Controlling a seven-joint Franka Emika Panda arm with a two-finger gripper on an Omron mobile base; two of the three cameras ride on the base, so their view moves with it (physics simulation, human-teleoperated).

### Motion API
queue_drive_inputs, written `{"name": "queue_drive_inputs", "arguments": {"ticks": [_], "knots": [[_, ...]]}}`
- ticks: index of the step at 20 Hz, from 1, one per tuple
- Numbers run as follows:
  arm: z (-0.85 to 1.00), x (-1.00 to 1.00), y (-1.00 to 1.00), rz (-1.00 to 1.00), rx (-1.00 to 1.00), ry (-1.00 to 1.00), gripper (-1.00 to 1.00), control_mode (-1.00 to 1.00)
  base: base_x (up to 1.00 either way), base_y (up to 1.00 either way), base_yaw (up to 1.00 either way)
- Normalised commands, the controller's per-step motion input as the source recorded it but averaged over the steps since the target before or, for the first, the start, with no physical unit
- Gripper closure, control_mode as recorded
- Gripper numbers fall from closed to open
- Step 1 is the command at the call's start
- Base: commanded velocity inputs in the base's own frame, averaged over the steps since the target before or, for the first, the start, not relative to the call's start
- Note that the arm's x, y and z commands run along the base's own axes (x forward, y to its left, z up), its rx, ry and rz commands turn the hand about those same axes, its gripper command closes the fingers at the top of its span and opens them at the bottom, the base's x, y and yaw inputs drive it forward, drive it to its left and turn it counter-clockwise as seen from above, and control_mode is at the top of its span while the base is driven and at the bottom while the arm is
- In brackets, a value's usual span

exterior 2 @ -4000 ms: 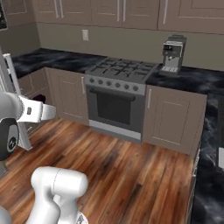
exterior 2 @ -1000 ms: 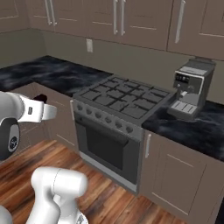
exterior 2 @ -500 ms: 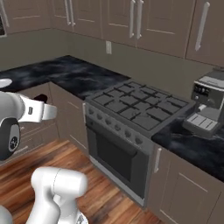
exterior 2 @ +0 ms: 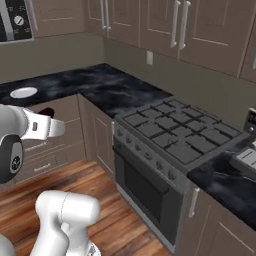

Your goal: Pick eggplant from the fridge and place it on the plate on the counter.

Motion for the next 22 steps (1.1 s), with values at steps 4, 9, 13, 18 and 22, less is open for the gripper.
{"name": "queue_drive_inputs", "arguments": {"ticks": [4, 9, 13, 18, 22], "knots": [[0.0, 0.0, 0.0, 0.0, 0.0, 0.0, 1.0, 1.0, 0.47, 0.0, 0.31], [0.0, 0.0, 0.0, 0.0, 0.0, 0.0, 1.0, 1.0, 0.51, -0.02, 0.29], [0.0, 0.0, 0.0, 0.0, 0.0, 0.0, 1.0, 1.0, 0.58, -0.07, 0.28], [0.0, 0.0, 0.0, 0.0, 0.0, 0.0, 1.0, 1.0, 0.6, -0.02, 0.28], [0.0, 0.0, 0.0, 0.0, 0.0, 0.0, 1.0, 1.0, 0.67, -0.01, 0.28]]}}
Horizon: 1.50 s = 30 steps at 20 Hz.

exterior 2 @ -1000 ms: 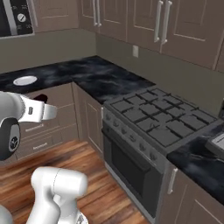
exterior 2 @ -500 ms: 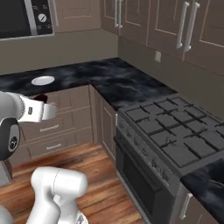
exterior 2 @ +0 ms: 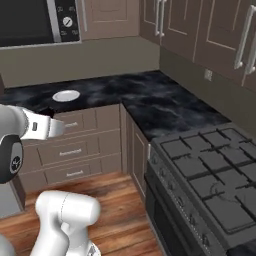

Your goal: Pick eggplant from the fridge and place it on the plate on the counter.

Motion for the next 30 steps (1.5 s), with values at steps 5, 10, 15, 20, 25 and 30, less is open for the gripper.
{"name": "queue_drive_inputs", "arguments": {"ticks": [5, 10, 15, 20, 25, 30], "knots": [[0.0, 0.0, 0.0, 0.0, 0.0, 0.0, 1.0, 1.0, 0.69, -0.01, 0.28], [0.0, 0.0, 0.0, 0.0, 0.0, 0.0, 1.0, 1.0, 0.66, -0.04, 0.28], [0.0, 0.0, 0.0, 0.0, 0.0, 0.0, 1.0, 1.0, 0.6, -0.08, 0.27], [0.0, 0.0, 0.0, 0.0, 0.0, 0.0, 1.0, 1.0, 0.5, -0.2, 0.27], [0.0, 0.0, 0.0, 0.0, 0.0, 0.0, 1.0, 1.0, 0.44, -0.31, 0.27], [0.0, 0.0, 0.0, 0.0, 0.0, 0.0, 1.0, 1.0, 0.38, -0.39, 0.24]]}}
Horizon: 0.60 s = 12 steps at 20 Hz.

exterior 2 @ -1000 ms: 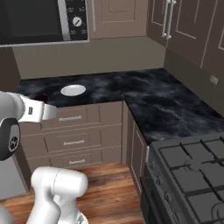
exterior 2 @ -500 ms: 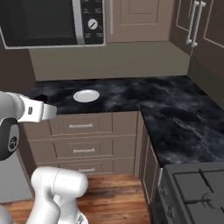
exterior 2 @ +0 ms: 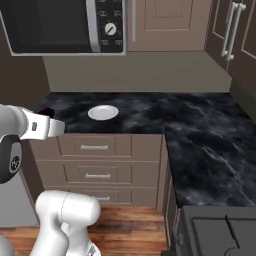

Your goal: Pick eggplant from the fridge and place it on the plate on the counter.

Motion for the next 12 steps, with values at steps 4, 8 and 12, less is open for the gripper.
{"name": "queue_drive_inputs", "arguments": {"ticks": [4, 8, 12], "knots": [[0.0, 0.0, 0.0, 0.0, 0.0, 0.0, 1.0, 1.0, 0.45, -0.4, 0.22], [0.0, 0.0, 0.0, 0.0, 0.0, 0.0, 1.0, 1.0, 0.44, -0.36, 0.22], [0.0, 0.0, 0.0, 0.0, 0.0, 0.0, 1.0, 1.0, 0.41, -0.28, 0.22]]}}
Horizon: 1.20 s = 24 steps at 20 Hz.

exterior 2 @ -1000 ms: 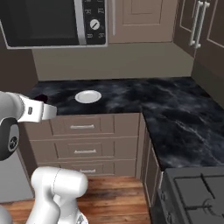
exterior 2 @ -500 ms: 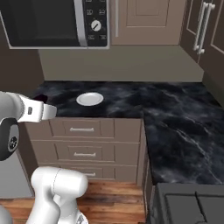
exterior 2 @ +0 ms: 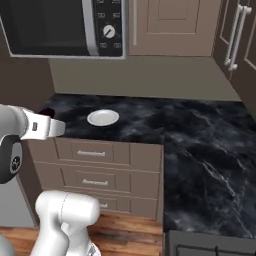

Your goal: Pick eggplant from the fridge and place it on the plate on the counter.

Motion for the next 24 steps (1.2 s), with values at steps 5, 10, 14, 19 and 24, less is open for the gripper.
{"name": "queue_drive_inputs", "arguments": {"ticks": [5, 10, 14, 19, 24], "knots": [[0.0, 0.0, 0.0, 0.0, 0.0, 0.0, 1.0, 1.0, 0.39, -0.2, 0.21], [0.0, 0.0, 0.0, 0.0, 0.0, 0.0, 1.0, 1.0, 0.38, -0.24, 0.21], [0.0, 0.0, 0.0, 0.0, 0.0, 0.0, 1.0, 1.0, 0.36, -0.3, 0.19], [0.0, 0.0, 0.0, 0.0, 0.0, 0.0, 1.0, 1.0, 0.3, -0.36, 0.19], [0.0, 0.0, 0.0, 0.0, 0.0, 0.0, 1.0, 1.0, 0.28, -0.34, 0.18]]}}
